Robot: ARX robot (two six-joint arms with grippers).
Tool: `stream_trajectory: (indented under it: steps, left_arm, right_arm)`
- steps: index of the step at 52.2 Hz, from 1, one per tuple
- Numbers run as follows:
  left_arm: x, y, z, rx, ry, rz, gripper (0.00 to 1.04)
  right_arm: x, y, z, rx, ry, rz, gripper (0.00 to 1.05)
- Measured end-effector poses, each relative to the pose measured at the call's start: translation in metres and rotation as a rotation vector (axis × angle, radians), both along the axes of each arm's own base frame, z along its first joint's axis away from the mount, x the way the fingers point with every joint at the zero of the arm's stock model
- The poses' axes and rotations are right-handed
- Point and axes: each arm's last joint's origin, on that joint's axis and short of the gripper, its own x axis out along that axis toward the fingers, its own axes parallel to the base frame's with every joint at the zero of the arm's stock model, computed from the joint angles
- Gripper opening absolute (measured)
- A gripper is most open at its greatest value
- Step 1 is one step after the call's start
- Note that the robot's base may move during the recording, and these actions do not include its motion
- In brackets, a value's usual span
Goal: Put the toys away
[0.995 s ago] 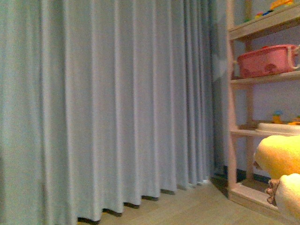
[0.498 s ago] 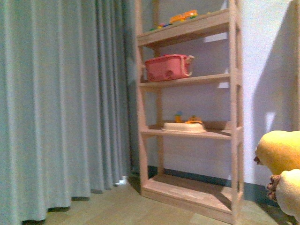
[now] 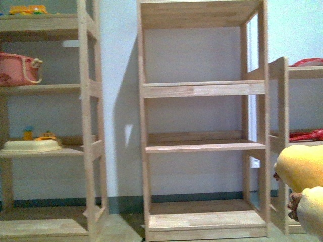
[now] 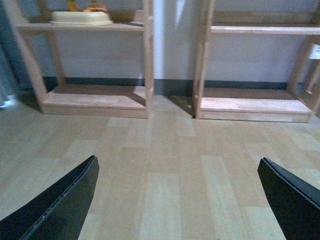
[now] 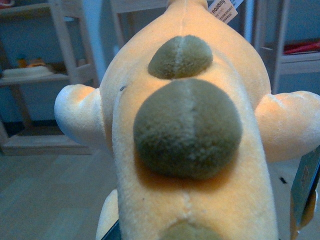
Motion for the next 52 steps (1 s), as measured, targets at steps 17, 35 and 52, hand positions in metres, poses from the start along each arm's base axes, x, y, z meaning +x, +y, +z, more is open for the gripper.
stream_trajectory:
  steps: [17,35,52]
  left_arm:
    - [0.0000,-0.0002,0.0001,0.000,-0.001,-0.001,0.99]
    - [0.0000,-0.0002,0.0001,0.000,-0.001,-0.001,0.99]
    - [0.0000,-0.0002,0.0001,0.000,-0.001,-0.002,0.99]
  right_arm:
    - [0.0000,-0.0002,0.0002,0.000,-0.002,0.001,0.19]
    - [0.0000,-0.0002,0.0002,0.000,-0.001,0.000,0.19]
    - [0.0000,-0.0002,0.0002,0.000,-0.001,0.000,0.19]
